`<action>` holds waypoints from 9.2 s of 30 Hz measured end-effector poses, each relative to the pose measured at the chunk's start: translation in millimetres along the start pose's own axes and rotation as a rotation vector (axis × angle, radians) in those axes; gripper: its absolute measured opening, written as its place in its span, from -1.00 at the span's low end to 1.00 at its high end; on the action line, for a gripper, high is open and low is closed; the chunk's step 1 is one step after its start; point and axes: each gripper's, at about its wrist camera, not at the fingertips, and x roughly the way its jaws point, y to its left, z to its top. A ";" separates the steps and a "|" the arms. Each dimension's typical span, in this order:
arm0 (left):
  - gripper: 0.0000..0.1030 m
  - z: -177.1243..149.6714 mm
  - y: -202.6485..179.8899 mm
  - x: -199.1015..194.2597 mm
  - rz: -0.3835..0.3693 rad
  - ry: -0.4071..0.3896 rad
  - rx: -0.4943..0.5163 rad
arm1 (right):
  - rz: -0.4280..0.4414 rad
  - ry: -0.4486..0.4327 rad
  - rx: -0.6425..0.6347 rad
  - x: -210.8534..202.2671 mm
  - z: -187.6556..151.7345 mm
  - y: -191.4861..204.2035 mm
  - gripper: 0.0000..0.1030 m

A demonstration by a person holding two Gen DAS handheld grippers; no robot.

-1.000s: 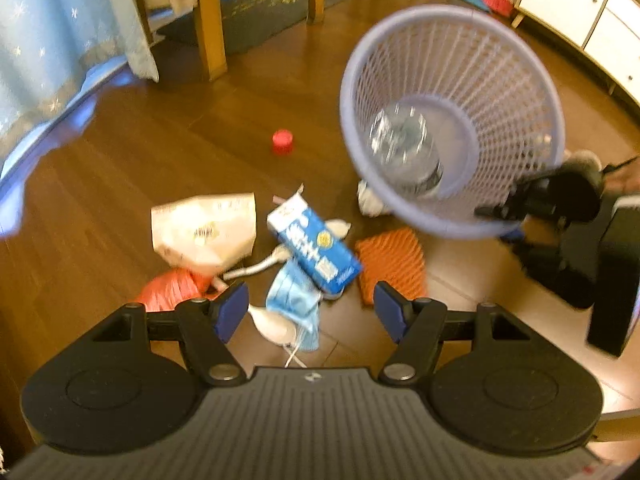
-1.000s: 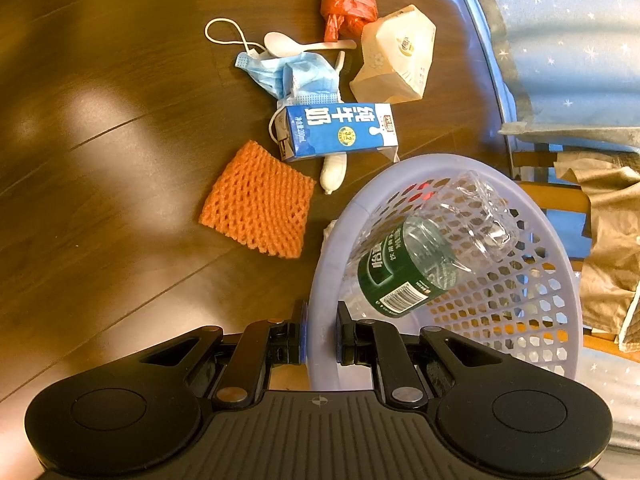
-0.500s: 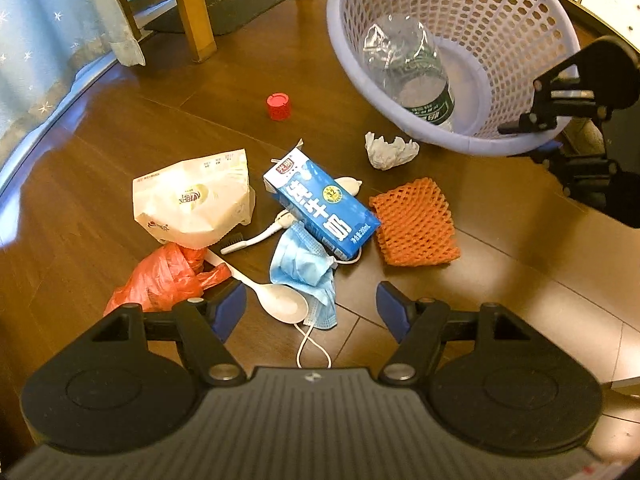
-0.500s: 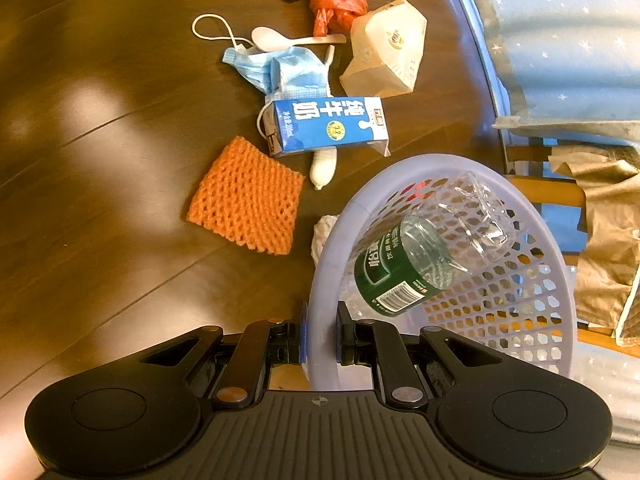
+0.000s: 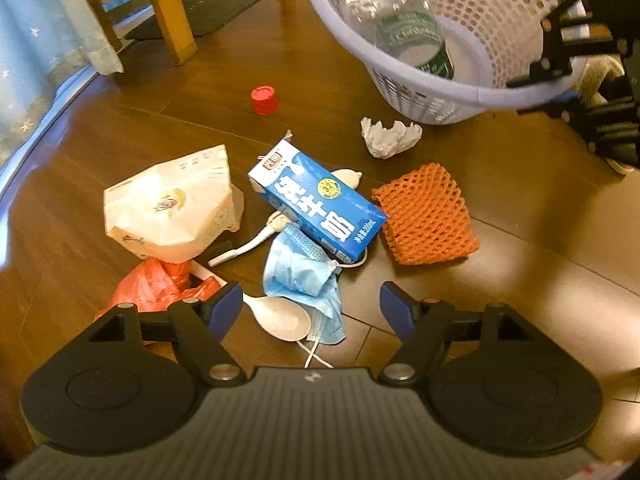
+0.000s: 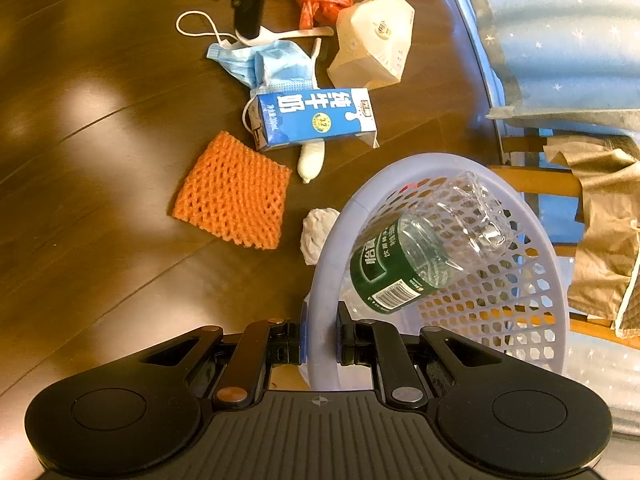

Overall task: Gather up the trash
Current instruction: 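Lower the left gripper onto the blue face mask and grasp it, then carry the mask into the wastebasket and open the left gripper, then move the left gripper back toward the white plastic spoon, then grasp the white plastic spoon with the left gripper, then carry the spoon into the wastebasket and release it from the left gripper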

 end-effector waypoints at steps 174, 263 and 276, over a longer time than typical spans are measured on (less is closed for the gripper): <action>0.29 -35.8 39.7 52.2 0.165 0.047 -0.703 | 0.030 0.010 0.044 5.1 1.7 -16.4 -0.82; -0.49 30.7 -3.0 -104.8 0.023 -0.128 -0.471 | 0.062 0.003 0.028 -1.8 -0.7 -8.9 -0.82; -0.49 114.5 -13.3 -111.3 -0.173 -0.231 -0.190 | 0.066 0.001 0.030 -4.0 -1.4 -7.2 -0.82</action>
